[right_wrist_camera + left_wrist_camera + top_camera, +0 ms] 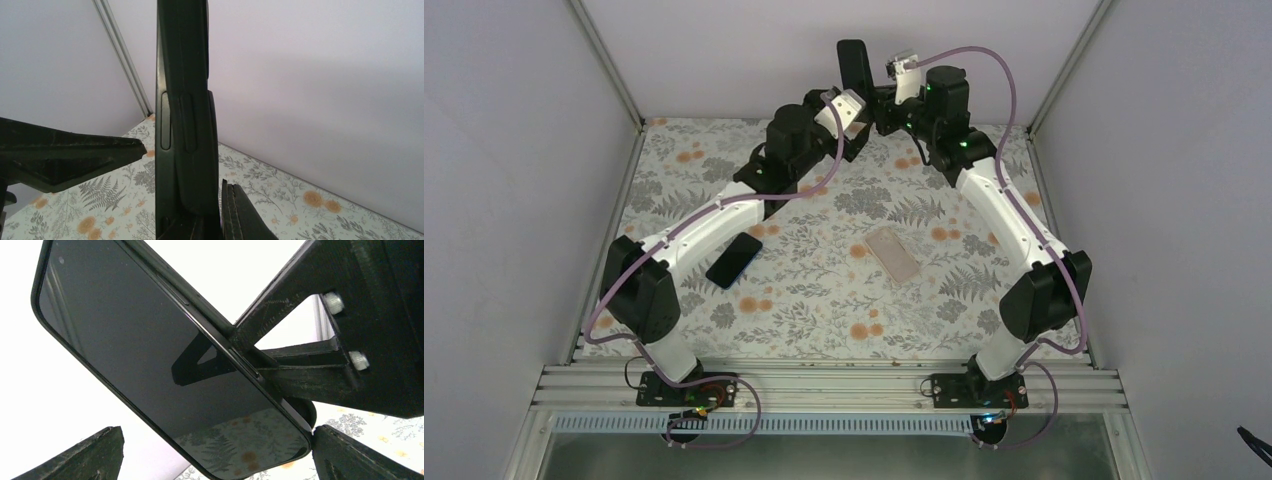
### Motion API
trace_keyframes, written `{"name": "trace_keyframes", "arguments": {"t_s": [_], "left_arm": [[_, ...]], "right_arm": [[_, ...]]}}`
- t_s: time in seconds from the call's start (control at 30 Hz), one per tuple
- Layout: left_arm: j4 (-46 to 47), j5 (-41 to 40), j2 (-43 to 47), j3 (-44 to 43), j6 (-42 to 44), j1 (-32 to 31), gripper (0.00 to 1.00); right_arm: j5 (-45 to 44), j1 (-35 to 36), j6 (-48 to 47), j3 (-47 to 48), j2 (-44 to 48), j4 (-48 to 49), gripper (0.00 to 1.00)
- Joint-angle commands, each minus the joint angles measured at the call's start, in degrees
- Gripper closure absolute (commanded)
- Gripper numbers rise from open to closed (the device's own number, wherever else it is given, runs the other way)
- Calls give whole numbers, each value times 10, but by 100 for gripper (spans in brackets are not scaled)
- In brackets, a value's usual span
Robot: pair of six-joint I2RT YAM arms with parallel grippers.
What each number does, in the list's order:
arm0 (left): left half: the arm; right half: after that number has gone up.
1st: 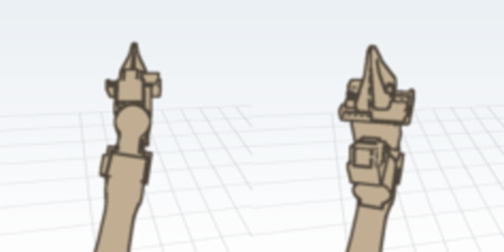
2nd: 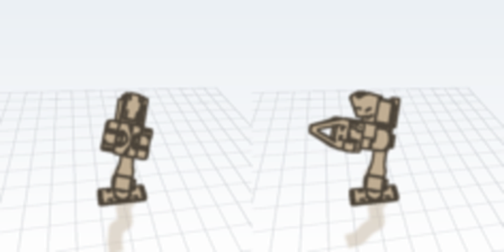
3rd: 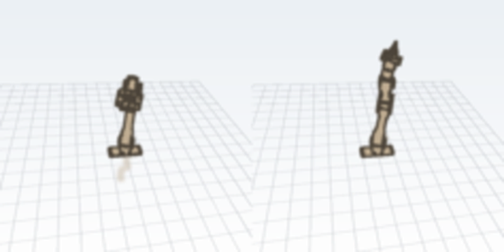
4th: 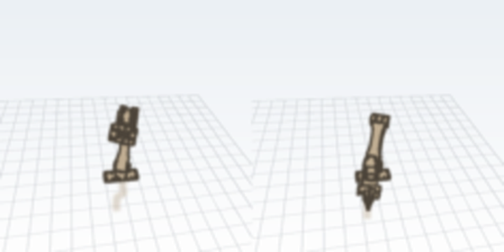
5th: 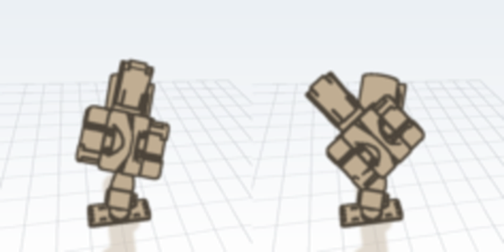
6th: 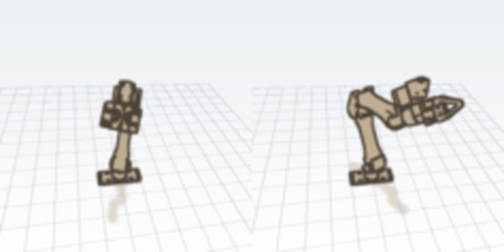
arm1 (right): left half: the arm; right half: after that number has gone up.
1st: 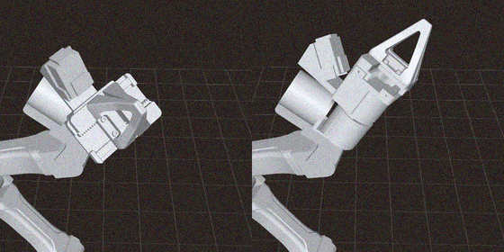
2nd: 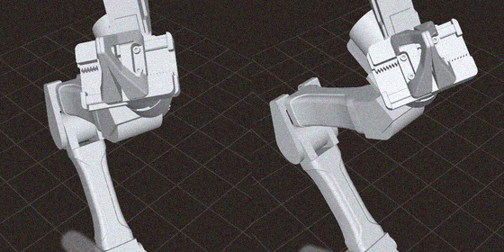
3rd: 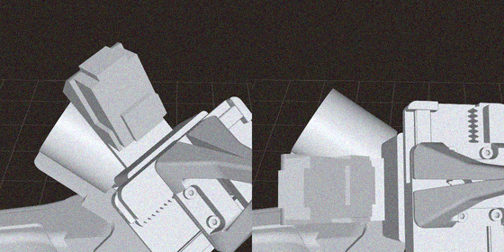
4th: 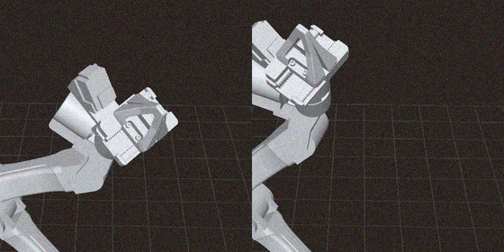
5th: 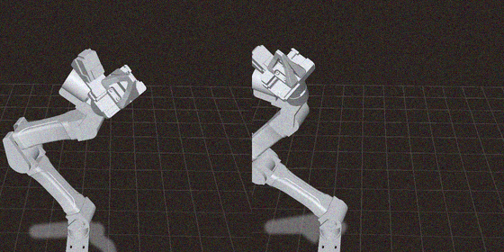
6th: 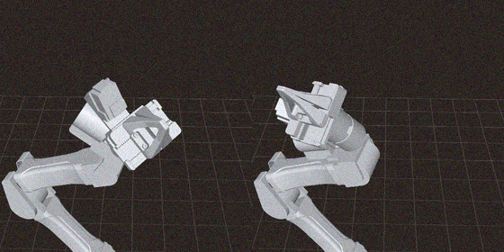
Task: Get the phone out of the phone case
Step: Remove the phone case from the phone.
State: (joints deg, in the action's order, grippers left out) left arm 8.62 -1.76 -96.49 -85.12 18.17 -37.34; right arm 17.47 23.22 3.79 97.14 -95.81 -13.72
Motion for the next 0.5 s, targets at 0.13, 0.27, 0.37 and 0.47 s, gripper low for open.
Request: {"name": "trace_keyframes", "arguments": {"t_s": [0.13, 0.27, 0.37, 0.47], "left_arm": [[35, -78, -31, -40, -7, -6, 8], [57, -123, -33, -29, 17, -22, 9], [87, -193, -35, -19, 36, -32, 12], [148, -274, -32, 4, 75, -44, 19]], "right_arm": [[8, 13, 19, 26, 10, 55, 97], [10, 16, 22, 28, 10, 52, 97], [11, 17, 26, 29, 10, 50, 97], [9, 17, 26, 24, 10, 51, 97]]}}
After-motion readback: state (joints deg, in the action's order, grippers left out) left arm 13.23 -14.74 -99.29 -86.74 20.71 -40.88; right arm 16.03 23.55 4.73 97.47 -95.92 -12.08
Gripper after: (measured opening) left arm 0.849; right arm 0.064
